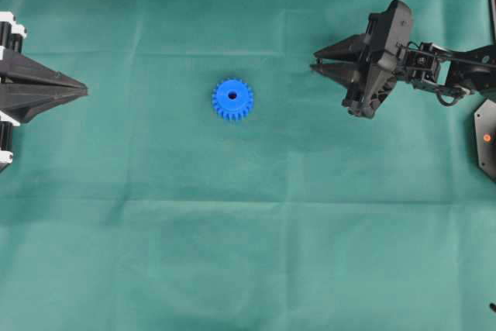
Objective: Insert the shaft placed at a random location into the center hole of the small gear at another random location.
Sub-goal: 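Move the right gripper toward the grey metal shaft beside the gear, then grasp the grey shaft with the right gripper and lift it, then carry the shaft over the blue gear and align it with the center hole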
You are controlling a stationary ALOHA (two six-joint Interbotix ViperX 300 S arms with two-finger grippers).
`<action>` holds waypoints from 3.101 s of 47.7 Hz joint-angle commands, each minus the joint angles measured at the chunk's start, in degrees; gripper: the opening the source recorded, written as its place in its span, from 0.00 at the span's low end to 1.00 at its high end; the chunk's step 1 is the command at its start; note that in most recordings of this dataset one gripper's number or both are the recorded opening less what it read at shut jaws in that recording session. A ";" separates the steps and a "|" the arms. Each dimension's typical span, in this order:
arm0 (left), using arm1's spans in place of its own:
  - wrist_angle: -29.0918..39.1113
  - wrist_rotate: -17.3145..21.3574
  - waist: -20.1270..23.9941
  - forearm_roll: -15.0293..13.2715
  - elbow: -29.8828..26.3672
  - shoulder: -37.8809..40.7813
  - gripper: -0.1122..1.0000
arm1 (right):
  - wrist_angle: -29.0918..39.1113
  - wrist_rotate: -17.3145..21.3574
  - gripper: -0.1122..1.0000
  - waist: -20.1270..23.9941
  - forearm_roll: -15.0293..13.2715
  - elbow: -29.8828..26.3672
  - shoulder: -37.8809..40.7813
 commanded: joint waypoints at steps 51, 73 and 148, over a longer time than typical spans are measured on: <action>0.35 -0.26 0.00 0.18 -1.14 0.09 0.10 | 19.34 -0.70 0.20 0.26 -0.26 -3.16 -19.51; 0.44 -0.26 0.00 0.18 -1.14 0.44 0.10 | 17.40 -0.18 0.20 4.31 -0.09 -9.23 -13.10; 0.35 -0.26 0.00 0.18 -1.23 0.44 0.10 | 15.64 -0.26 0.20 10.46 0.09 -26.10 5.63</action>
